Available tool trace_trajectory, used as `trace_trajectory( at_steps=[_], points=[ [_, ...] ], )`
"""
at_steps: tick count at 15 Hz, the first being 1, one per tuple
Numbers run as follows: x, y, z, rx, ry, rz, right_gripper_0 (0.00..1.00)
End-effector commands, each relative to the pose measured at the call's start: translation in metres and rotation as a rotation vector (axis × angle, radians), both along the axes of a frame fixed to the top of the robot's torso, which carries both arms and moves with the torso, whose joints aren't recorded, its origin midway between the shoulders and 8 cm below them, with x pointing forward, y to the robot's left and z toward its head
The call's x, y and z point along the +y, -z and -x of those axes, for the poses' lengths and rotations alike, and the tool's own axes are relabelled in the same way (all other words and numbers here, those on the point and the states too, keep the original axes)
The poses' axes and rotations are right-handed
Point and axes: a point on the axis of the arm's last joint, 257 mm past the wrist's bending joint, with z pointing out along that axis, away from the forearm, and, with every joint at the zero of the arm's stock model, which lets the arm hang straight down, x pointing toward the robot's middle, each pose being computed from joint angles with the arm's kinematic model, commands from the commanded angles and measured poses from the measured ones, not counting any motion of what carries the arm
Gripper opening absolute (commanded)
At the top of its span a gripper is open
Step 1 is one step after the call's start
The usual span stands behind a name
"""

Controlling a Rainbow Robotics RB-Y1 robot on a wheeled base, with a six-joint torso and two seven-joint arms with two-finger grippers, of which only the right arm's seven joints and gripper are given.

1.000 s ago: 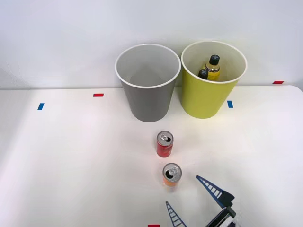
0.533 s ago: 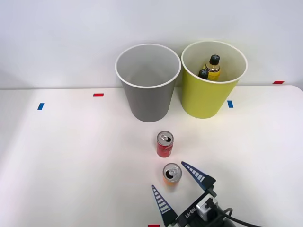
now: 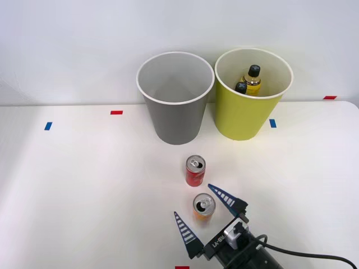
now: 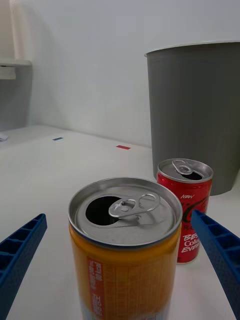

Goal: Put cans in the gray bin, plastic bottles in the light green bin

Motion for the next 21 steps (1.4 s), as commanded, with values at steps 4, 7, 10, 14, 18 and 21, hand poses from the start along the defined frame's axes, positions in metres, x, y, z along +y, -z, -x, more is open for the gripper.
trace_trajectory(
  at_steps=[4,7,10,14,18,21],
  points=[
    [-0.004,0.004,0.001,0.010,0.000,0.007,0.02],
    [-0.005,0.004,0.001,0.019,0.005,-0.004,0.01],
    [-0.007,0.002,0.002,0.022,0.011,-0.024,0.00],
    [-0.010,-0.017,0.000,0.005,0.010,-0.070,0.00],
    [-0.009,-0.047,-0.001,-0.026,-0.009,-0.112,0.00],
    [0.001,-0.078,-0.007,-0.013,-0.026,-0.115,0.00]
  ],
)
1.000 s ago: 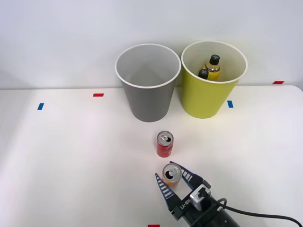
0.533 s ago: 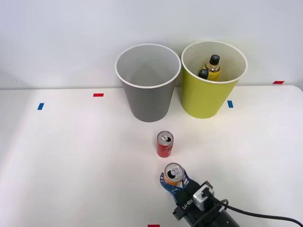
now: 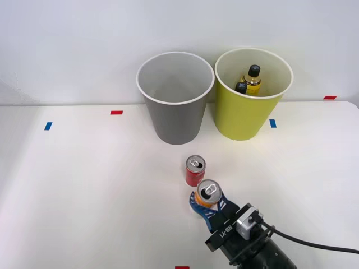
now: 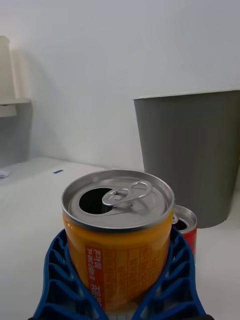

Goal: Put cans in the gray bin, plastic bottles in the light green bin

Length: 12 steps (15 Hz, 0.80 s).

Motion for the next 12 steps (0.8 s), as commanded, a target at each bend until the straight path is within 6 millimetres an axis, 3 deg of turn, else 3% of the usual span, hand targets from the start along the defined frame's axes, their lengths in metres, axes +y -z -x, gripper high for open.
trace_trajectory(
  at_steps=[1,5,9,12],
  points=[
    [0.010,-0.040,-0.008,0.006,-0.016,-0.020,0.00],
    [0.025,-0.094,-0.020,0.021,-0.029,-0.051,0.00],
    [0.035,-0.147,-0.057,-0.018,-0.018,-0.102,0.00],
    [0.043,-0.178,-0.069,-0.040,-0.033,-0.151,0.00]
  ],
)
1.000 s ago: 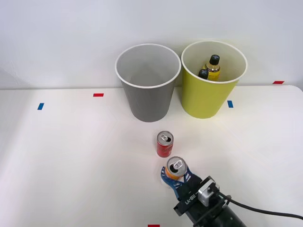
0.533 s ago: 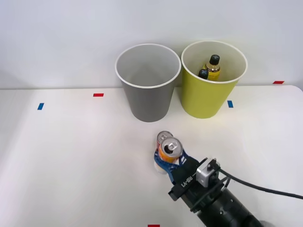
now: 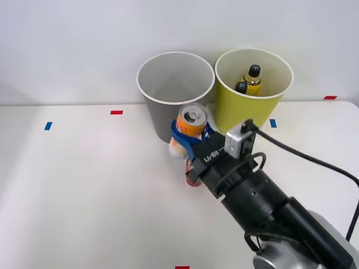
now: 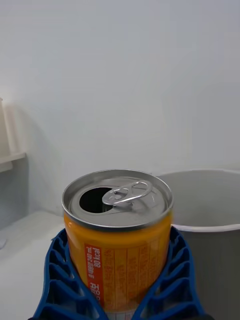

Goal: Put cans in the gray bin, plastic bottles in the light green bin

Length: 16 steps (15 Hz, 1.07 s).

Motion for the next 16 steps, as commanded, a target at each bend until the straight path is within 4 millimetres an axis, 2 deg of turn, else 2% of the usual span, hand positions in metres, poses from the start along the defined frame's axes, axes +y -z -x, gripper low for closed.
trace_trajectory(
  at_steps=[1,4,7,11,13,16],
  points=[
    [0.011,-0.030,-0.013,-0.012,-0.019,-0.040,0.00],
    [0.023,-0.072,-0.039,-0.018,-0.021,-0.029,0.00],
    [0.027,-0.093,-0.061,0.028,-0.003,-0.004,0.00],
    [0.034,-0.107,-0.078,0.045,0.003,0.024,0.00],
    [0.045,-0.115,-0.104,0.011,0.008,-0.004,0.00],
    [0.054,-0.111,-0.148,-0.013,0.040,-0.002,0.00]
  ],
)
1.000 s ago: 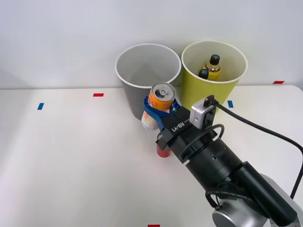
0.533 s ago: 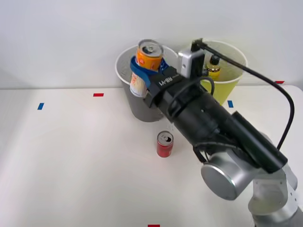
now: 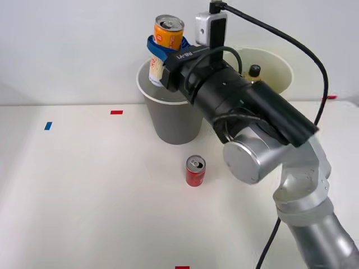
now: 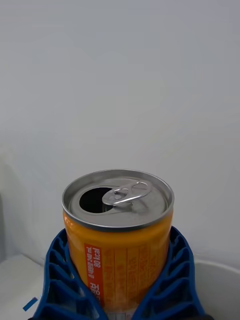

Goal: Put cans in the gray bin, plastic bottles in the light green bin

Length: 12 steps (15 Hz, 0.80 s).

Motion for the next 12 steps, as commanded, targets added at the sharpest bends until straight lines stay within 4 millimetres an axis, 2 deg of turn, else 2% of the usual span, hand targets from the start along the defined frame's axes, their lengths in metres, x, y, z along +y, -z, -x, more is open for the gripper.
trace_trajectory(
  at_steps=[1,4,6,10,11,12],
  points=[
    [0.008,-0.002,-0.047,-0.037,0.035,-0.005,0.00],
    [0.010,0.005,-0.076,-0.025,0.060,0.052,0.00],
    [0.006,0.008,-0.085,-0.021,0.073,0.072,0.00],
    [0.001,0.011,-0.087,-0.022,0.079,0.085,0.02],
    [0.000,0.010,-0.087,-0.024,0.080,0.087,0.33],
    [-0.002,0.011,-0.087,-0.026,0.082,0.093,0.81]
  ],
)
